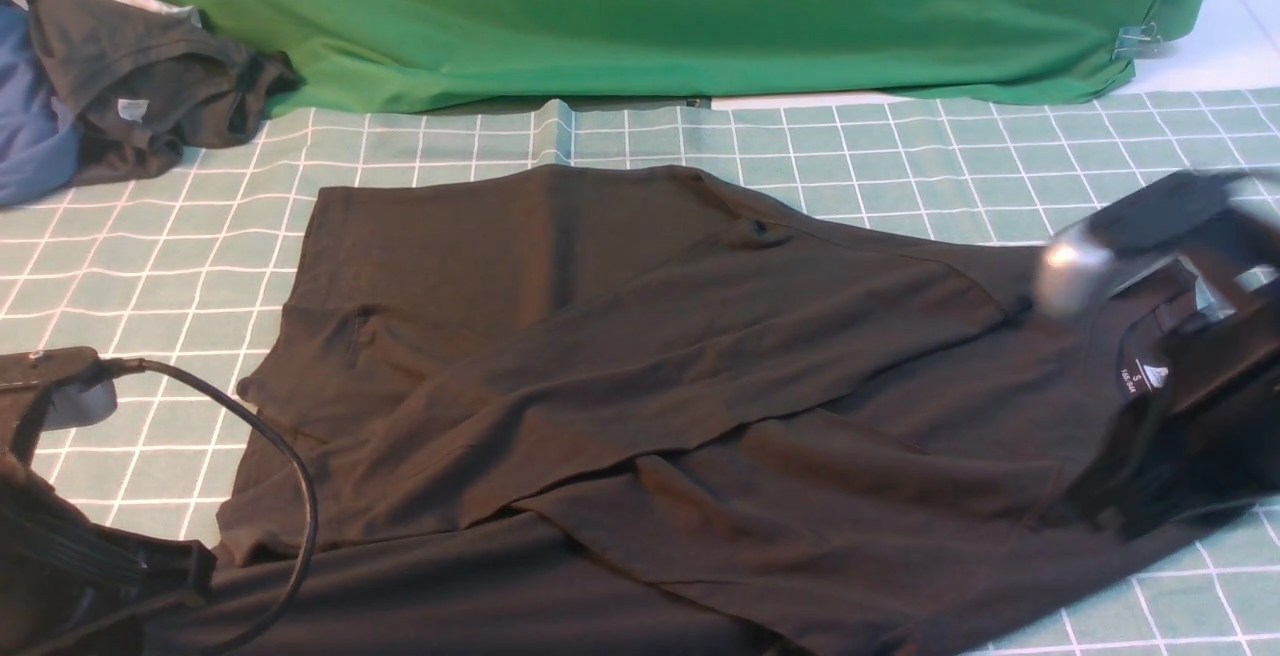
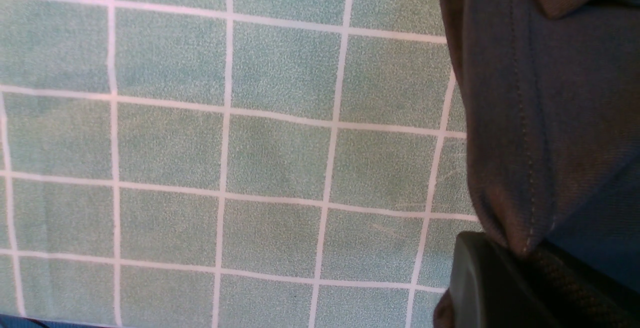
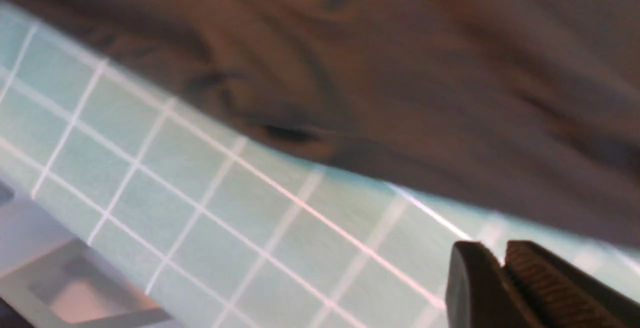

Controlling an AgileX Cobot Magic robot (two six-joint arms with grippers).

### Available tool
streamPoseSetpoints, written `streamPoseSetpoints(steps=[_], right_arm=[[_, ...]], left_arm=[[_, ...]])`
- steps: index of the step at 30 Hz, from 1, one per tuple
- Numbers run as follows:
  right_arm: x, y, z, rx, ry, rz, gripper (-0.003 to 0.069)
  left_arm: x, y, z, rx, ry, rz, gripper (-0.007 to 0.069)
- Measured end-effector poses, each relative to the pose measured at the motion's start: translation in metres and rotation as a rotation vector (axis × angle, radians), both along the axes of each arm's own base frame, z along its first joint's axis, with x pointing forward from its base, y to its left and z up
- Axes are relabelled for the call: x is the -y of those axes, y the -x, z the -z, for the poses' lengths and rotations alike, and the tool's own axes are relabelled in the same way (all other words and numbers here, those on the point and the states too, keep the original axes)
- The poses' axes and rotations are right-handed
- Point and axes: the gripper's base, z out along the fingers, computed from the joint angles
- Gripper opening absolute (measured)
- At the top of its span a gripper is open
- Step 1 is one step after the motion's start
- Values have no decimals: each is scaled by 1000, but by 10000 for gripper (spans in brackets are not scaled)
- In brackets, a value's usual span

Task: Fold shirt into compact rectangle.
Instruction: 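Grasp the near edge of the shirt at its hem and shoulder corners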

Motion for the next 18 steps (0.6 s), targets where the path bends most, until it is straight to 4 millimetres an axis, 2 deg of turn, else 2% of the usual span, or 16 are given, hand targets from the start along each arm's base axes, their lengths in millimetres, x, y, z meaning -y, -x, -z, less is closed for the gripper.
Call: streamPoseSetpoints(steps=[3, 5, 7, 10, 13, 16, 18], right_arm=[[-19, 0, 26, 23, 15, -88, 145], [-29, 3, 42, 25, 35, -135, 236], [-40, 4, 57, 19, 69, -199, 367], [-51, 3, 71, 28, 97, -252, 482], [-59, -1, 89, 14, 124, -273, 529], [-64, -4, 103, -10, 145, -283, 524], [-67, -5, 114, -27, 161, -289, 487]], left_arm=[[0, 0, 0, 2, 0, -1, 7], [0, 0, 0, 2, 0, -1, 6], [0, 0, 0, 5, 1, -1, 6], [0, 0, 0, 5, 3, -2, 6], [0, 0, 0, 5, 4, -2, 6], [1, -1, 0, 7, 8, -4, 6], [1, -1, 0, 11, 16, -6, 6]])
